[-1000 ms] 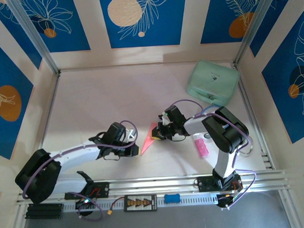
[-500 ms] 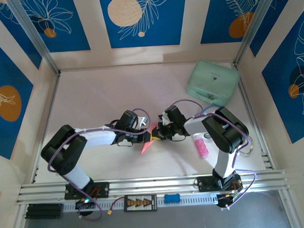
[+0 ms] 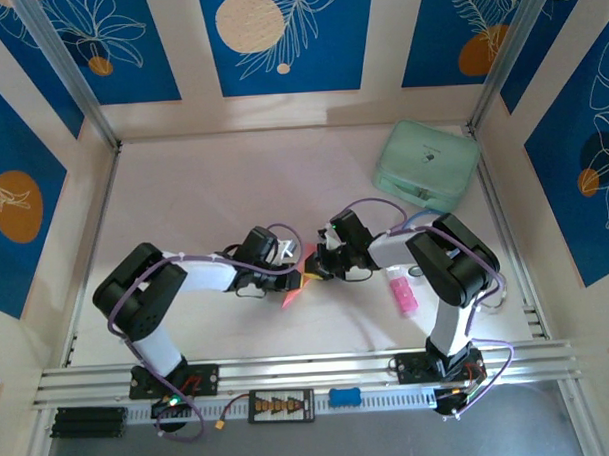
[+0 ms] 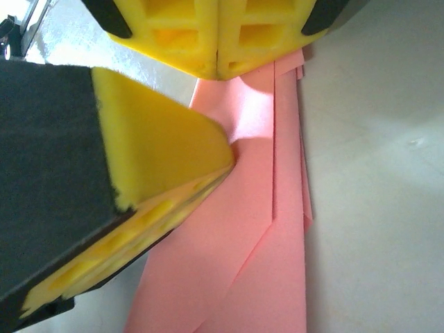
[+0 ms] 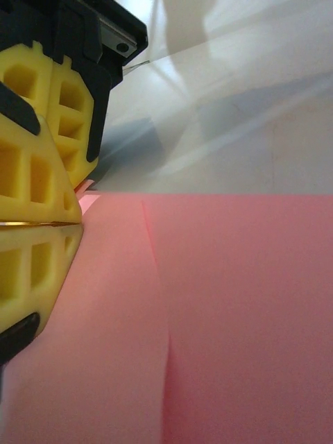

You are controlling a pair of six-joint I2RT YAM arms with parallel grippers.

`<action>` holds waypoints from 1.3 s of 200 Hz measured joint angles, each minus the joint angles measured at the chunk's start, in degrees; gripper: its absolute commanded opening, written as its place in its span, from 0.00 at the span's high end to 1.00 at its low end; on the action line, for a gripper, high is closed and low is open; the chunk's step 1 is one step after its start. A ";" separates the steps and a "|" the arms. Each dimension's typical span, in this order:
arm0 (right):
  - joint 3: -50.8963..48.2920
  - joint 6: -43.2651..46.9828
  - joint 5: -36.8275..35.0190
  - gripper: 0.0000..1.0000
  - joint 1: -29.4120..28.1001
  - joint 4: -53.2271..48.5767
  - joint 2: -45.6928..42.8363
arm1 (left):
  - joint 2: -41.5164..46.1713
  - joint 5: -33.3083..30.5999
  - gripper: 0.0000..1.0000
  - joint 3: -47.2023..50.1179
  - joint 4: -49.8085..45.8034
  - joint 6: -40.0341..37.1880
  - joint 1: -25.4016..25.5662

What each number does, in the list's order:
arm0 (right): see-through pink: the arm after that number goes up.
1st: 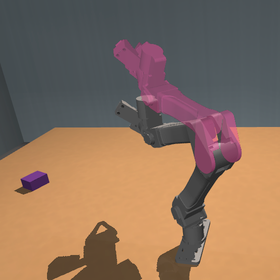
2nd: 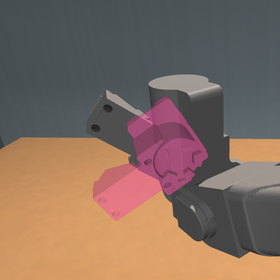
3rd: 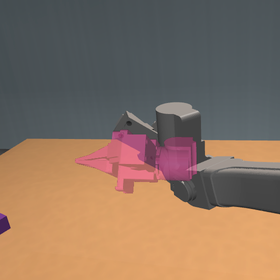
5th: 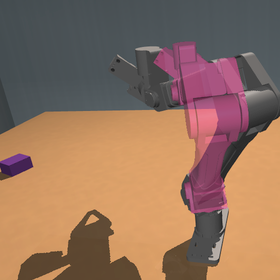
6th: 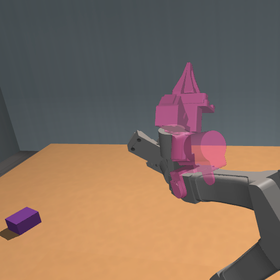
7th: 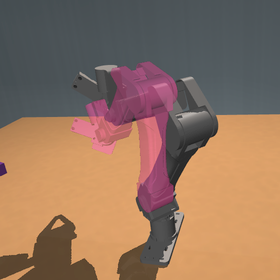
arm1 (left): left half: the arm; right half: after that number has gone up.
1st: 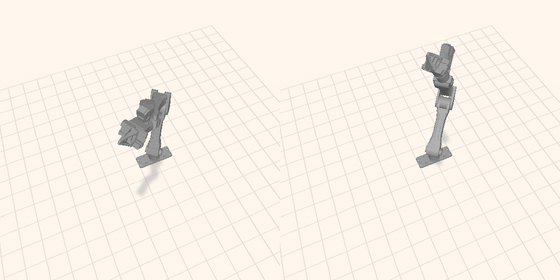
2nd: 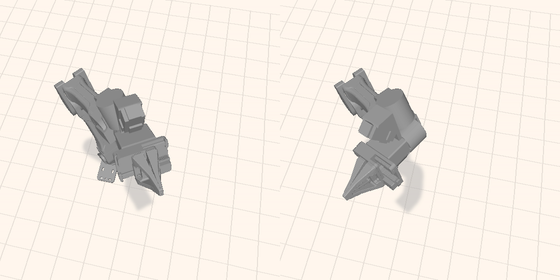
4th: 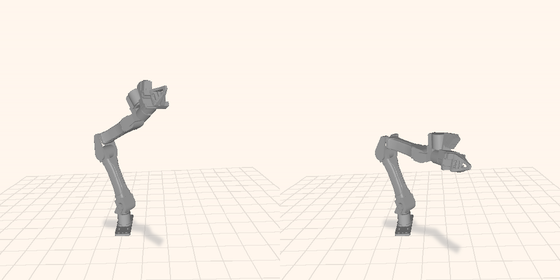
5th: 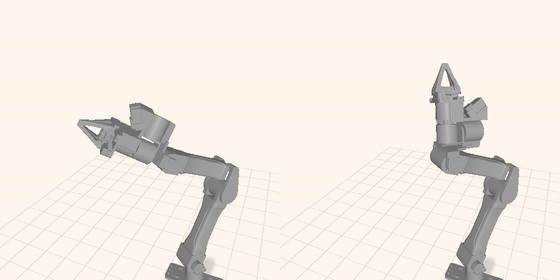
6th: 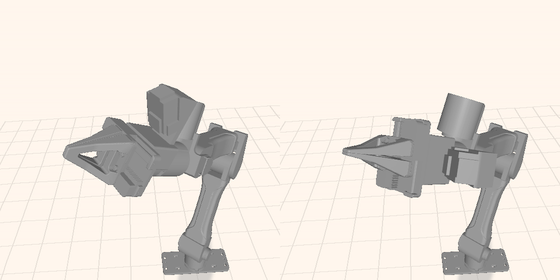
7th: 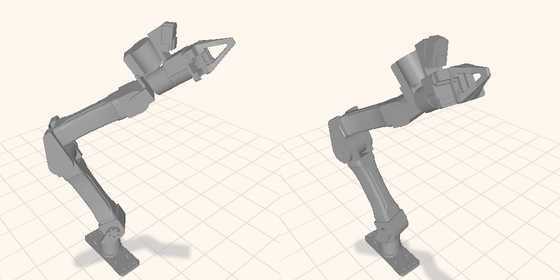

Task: Fold a paper plane with a square sheet of paper (pick it up from the middle)
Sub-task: Fold the wing for the fifth time at the center of the table.

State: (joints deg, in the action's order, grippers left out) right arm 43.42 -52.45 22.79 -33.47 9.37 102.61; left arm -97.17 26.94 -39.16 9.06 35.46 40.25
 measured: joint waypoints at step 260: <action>5.70 4.04 -3.30 0.90 13.90 -4.57 2.62 | 0.35 0.24 1.00 1.66 2.80 0.02 0.00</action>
State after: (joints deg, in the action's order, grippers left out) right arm 49.12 -48.40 19.49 -19.57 4.80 105.23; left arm -96.82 27.18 -37.50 11.86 35.48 40.25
